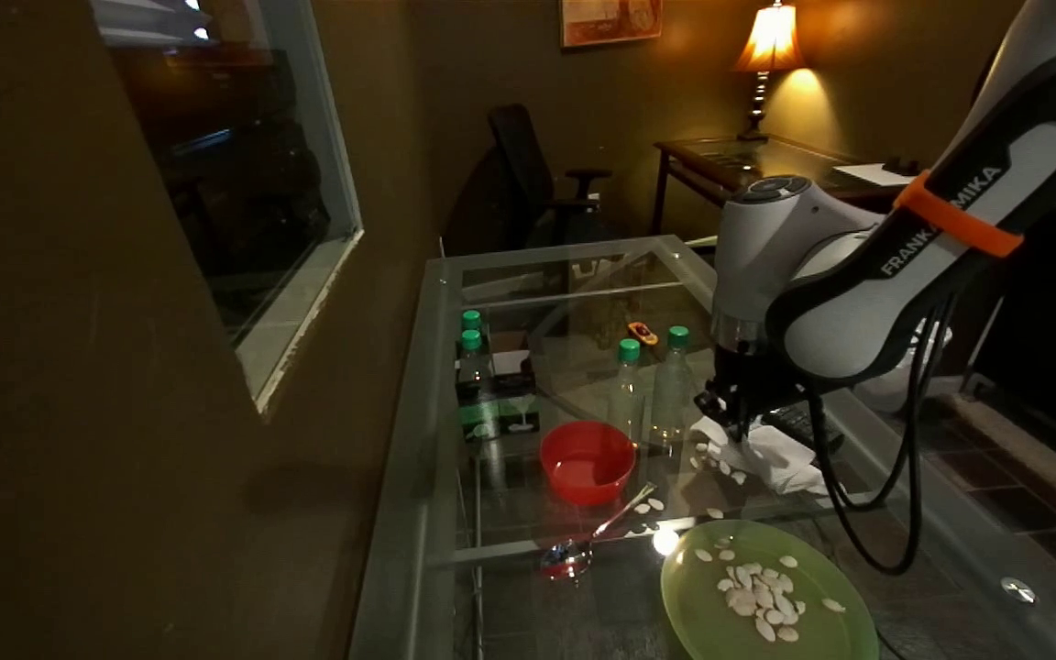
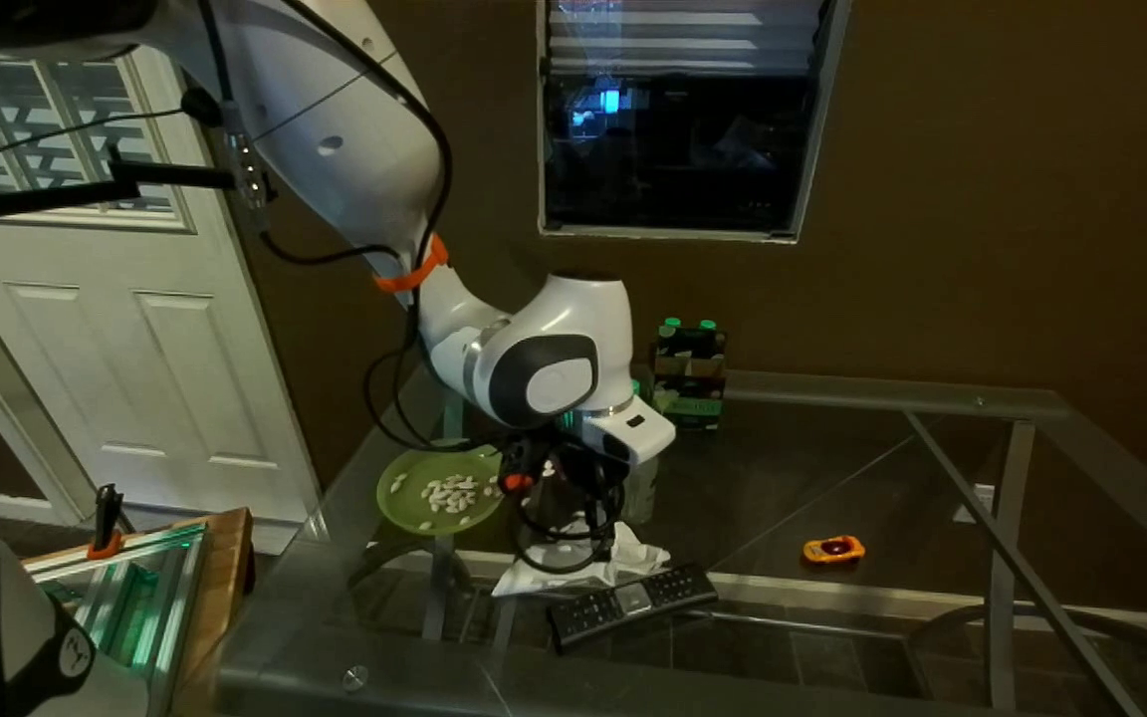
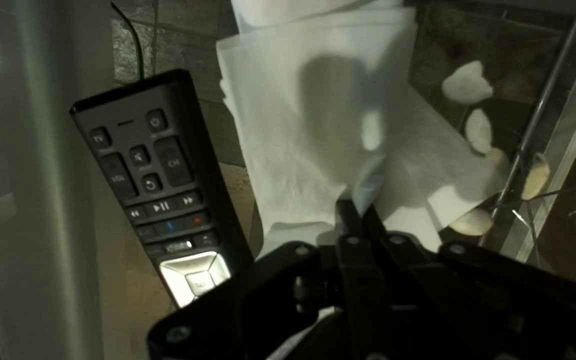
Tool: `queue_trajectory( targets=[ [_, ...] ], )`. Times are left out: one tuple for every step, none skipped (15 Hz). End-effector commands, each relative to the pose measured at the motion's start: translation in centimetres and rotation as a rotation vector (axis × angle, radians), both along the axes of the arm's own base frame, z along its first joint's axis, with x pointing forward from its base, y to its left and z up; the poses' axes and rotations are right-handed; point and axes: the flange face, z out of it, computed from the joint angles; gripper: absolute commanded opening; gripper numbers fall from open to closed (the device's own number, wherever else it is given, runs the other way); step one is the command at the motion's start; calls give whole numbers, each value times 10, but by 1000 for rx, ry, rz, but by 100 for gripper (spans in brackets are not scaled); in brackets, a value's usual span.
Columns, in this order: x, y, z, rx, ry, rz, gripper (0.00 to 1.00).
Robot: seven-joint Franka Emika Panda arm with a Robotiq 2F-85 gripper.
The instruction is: Use the napkin to push the grains on the table slightly to the left
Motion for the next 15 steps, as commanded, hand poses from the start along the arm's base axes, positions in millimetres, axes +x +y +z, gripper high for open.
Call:
queue_trajectory(
  targets=[
    [12,7,-8,0,-21,40,1],
    [13,10,-10,10,-21,52,1],
    [14,13,-11,16,-20,64,1],
    [14,16,-12,28,-16,80,1],
    [14,19,-13,37,-12,96,1],
    [14,22,-13,57,-6,109,1],
    [14,26,-12,76,0,122,1],
    [14,30,-12,90,1,138,1],
    [15,33,-12,101,5,150,1],
    [14,38,-13,131,19,148,1],
    [13,43,-13,150,24,150,1],
    [13,47,-14,161,26,156,1],
    [13,49,-14,172,31,161,1],
    [13,52,-14,186,39,170,1],
    [12,56,-15,195,44,181,1]
  ],
)
